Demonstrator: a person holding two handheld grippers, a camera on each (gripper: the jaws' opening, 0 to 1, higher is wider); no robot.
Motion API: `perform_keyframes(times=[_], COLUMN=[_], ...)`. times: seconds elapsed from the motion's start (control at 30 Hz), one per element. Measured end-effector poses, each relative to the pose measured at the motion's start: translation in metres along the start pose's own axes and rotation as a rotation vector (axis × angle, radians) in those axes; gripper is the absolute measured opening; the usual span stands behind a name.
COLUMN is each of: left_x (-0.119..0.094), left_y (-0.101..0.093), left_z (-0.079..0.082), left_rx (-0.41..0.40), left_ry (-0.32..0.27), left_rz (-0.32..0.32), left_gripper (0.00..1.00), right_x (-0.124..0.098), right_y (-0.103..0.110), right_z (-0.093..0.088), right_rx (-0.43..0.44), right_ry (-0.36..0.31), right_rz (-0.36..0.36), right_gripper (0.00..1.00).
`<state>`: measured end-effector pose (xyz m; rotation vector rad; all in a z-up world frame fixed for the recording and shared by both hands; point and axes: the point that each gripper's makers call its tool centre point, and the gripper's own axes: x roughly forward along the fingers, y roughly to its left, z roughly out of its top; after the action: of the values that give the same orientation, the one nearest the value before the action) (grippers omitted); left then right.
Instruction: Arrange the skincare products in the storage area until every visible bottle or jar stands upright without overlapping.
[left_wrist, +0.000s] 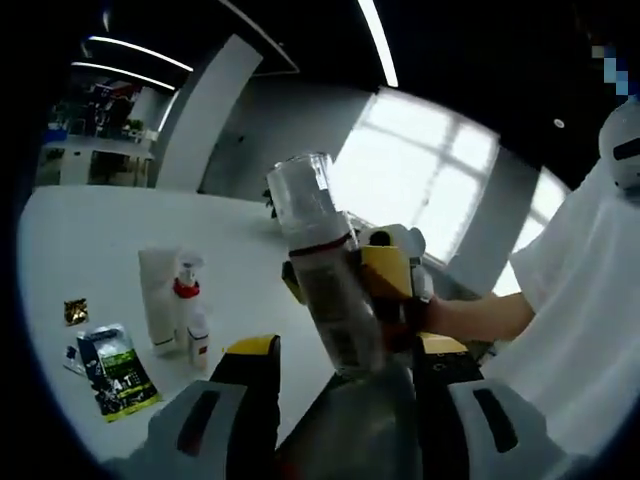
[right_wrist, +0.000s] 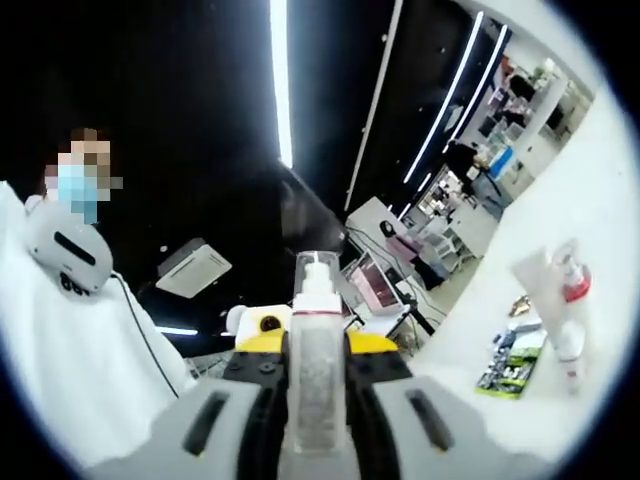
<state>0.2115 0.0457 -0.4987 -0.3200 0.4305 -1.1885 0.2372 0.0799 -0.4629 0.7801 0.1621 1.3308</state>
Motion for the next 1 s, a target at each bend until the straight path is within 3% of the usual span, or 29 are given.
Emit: perform_keyframes(times=[0.2, 0.23, 0.5, 0.6, 0.8, 1.0], left_x=[0.002, 0.002, 0.004, 0.005, 0.005, 0.005], left_y=[-0.001, 0.001, 0.006, 0.009, 0.021, 0.039], left_z=[0.009, 0.014, 0.012, 0.013, 0.021, 0.023], left_rx=[0.021, 0.040, 0.032, 0.035, 0.211, 0.399], left_ry=[-0.037, -0.062, -0.036, -0.022, 0.030, 0.136], left_rz=[-0.012, -0.004, 0.026, 0.056, 0.182, 0.326], left_gripper=[0.25, 0.24, 0.22, 0.22, 0.21, 0.20], right_x=[-0.001, -0.001, -0.003, -0.002, -0.002, -0.004], right_y=[-0.001, -0.001, -0.007, -0.011, -0.017, -0.030], right_z=[-0.003, -0.002, 0.002, 0.004, 0.014, 0.018], right_rx=[-0.002, 0.001, 0.011, -0.021, -0.089, -0.172], right_ry=[0.008, 0.003, -0.019, -0.009, -0.034, 0.036], right_rz=[0.000, 0.001, -0.018, -0.070, -0.187, -0.342], right_gripper=[0.20, 0.20, 0.20, 0.21, 0.24, 0.25])
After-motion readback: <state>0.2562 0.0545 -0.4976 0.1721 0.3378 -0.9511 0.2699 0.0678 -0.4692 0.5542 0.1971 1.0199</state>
